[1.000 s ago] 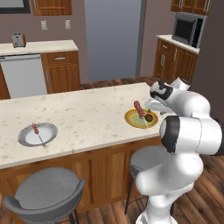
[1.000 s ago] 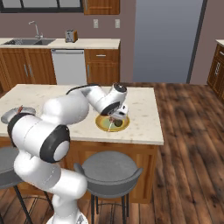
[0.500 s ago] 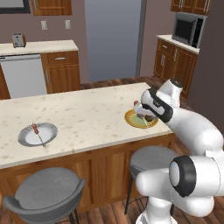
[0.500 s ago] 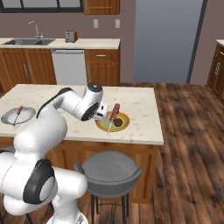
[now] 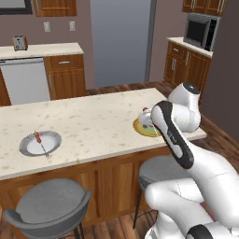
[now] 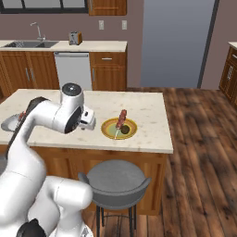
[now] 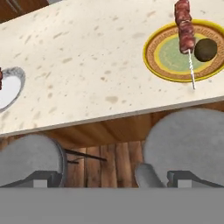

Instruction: Pick up the kiwi and mango from the fridge and place one fruit on each plate on the dining counter.

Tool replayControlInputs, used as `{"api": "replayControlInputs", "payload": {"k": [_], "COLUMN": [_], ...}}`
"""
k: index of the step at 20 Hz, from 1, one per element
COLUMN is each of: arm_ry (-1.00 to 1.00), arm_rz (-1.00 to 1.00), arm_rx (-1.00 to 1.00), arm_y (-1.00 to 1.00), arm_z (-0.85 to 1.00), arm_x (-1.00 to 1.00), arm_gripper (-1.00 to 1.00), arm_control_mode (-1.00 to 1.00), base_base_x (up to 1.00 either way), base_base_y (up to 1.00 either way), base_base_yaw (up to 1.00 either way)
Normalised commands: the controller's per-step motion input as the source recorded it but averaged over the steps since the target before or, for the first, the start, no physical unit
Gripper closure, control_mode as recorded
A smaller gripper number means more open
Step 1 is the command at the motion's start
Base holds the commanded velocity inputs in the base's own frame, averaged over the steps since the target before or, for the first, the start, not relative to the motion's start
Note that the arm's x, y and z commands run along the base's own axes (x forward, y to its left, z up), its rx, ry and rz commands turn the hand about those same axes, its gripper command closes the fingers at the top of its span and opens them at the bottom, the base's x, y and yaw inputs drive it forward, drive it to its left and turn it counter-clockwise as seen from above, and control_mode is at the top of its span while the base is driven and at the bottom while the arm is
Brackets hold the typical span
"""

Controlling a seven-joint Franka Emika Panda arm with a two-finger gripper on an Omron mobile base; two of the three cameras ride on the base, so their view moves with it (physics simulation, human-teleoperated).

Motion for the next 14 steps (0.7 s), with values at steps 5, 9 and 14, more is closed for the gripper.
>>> {"api": "replayControlInputs", "payload": {"k": [5, 9, 14], "arm_ry": [-0.23, -0.22, -0.18], "arm_rz": [-0.11, -0.05, -0.13], "arm_rx": [-0.02, 0.03, 0.05], "arm_y": [0.1, -0.11, -0.24], "arm_z": [0.15, 0.0, 0.0], "arm_x": [-0.98, -0.85, -0.82], "arm_gripper": [-1.0, -1.0, -1.0], "arm_control_mode": [-1.0, -1.0, -1.0], "base_base_x": [0.0, 0.0, 0.0], "base_base_y": [0.0, 0.0, 0.0], "base_base_yaw": [0.0, 0.0, 0.0]}}
